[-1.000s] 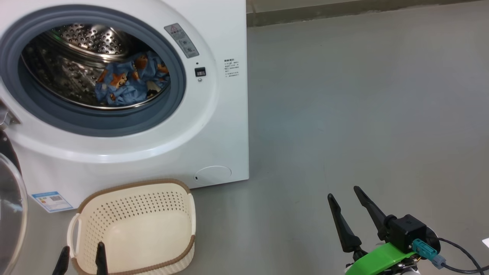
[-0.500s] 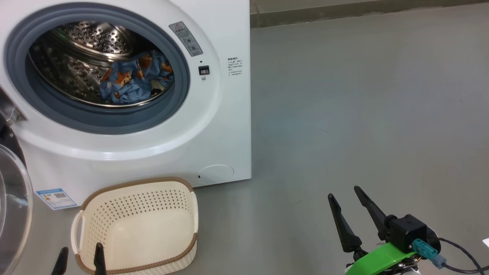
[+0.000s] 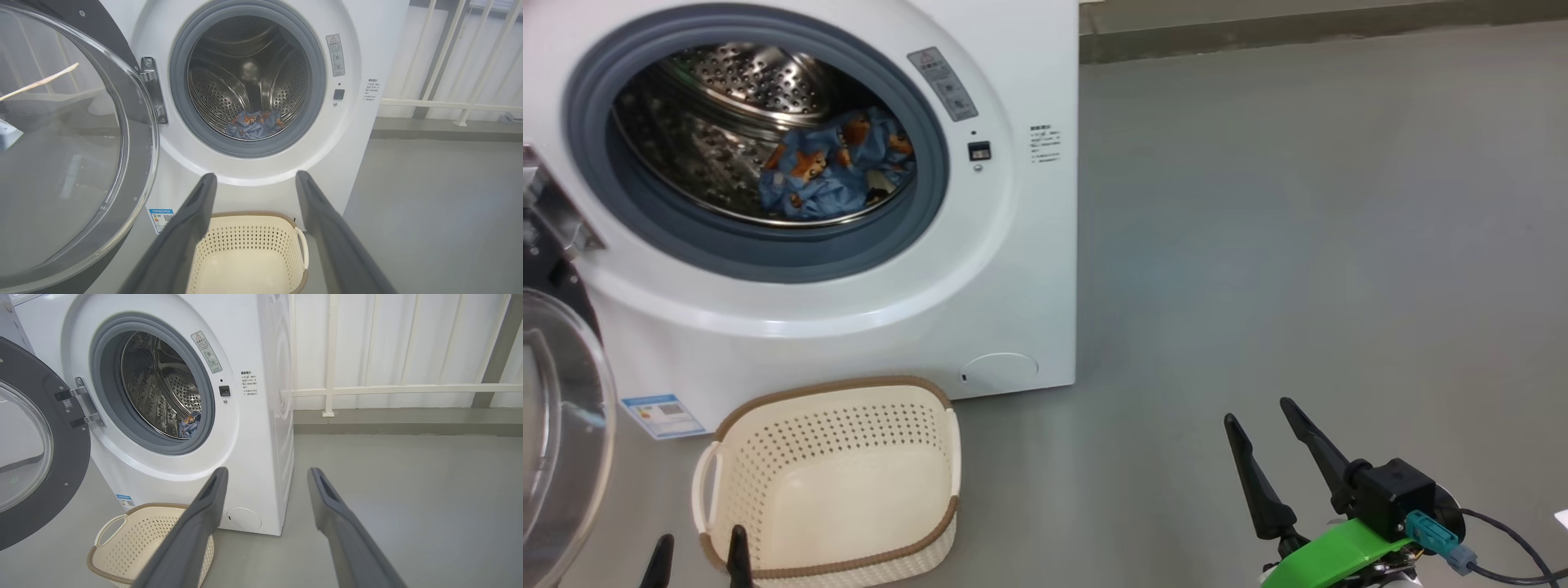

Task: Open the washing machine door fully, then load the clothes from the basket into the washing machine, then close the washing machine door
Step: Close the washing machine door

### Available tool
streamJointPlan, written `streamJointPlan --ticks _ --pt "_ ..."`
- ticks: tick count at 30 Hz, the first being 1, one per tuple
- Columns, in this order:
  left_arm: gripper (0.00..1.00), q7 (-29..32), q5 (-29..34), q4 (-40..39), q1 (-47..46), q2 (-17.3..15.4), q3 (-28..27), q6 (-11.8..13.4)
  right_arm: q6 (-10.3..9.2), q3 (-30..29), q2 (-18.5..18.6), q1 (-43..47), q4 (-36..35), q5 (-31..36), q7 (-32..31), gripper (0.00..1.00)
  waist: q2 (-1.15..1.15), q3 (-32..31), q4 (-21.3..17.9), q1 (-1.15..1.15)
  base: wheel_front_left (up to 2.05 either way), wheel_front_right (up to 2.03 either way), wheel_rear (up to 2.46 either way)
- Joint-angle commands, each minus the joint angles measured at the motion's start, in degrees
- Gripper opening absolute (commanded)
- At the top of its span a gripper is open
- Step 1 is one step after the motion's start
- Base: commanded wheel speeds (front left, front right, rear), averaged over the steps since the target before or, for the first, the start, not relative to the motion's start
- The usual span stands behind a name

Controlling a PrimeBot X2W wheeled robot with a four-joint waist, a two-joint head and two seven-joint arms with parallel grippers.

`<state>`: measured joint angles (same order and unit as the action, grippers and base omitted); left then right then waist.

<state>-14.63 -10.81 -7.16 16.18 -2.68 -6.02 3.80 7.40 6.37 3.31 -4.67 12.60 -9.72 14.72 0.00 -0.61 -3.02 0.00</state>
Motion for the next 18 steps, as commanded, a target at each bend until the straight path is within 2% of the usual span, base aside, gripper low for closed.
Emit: streamJointPlan --ticks 1,18 --pt "1.0 -0.37 -0.23 -0.94 -2.58 -0.2 -1.81 0.51 0.09 1.03 -0.22 -0.18 -1.67 0.23 0.28 1.0 0.0 -0.17 1.13 0.0 0.0 0.0 0.0" --pt "1.0 -0.37 -1.44 0.2 -1.85 -0.2 -2.7 2.34 0.09 1.33 -0.28 0.43 -1.66 0.15 0.28 1.0 0.0 -0.63 10.33 0.0 0.0 0.0 0.0"
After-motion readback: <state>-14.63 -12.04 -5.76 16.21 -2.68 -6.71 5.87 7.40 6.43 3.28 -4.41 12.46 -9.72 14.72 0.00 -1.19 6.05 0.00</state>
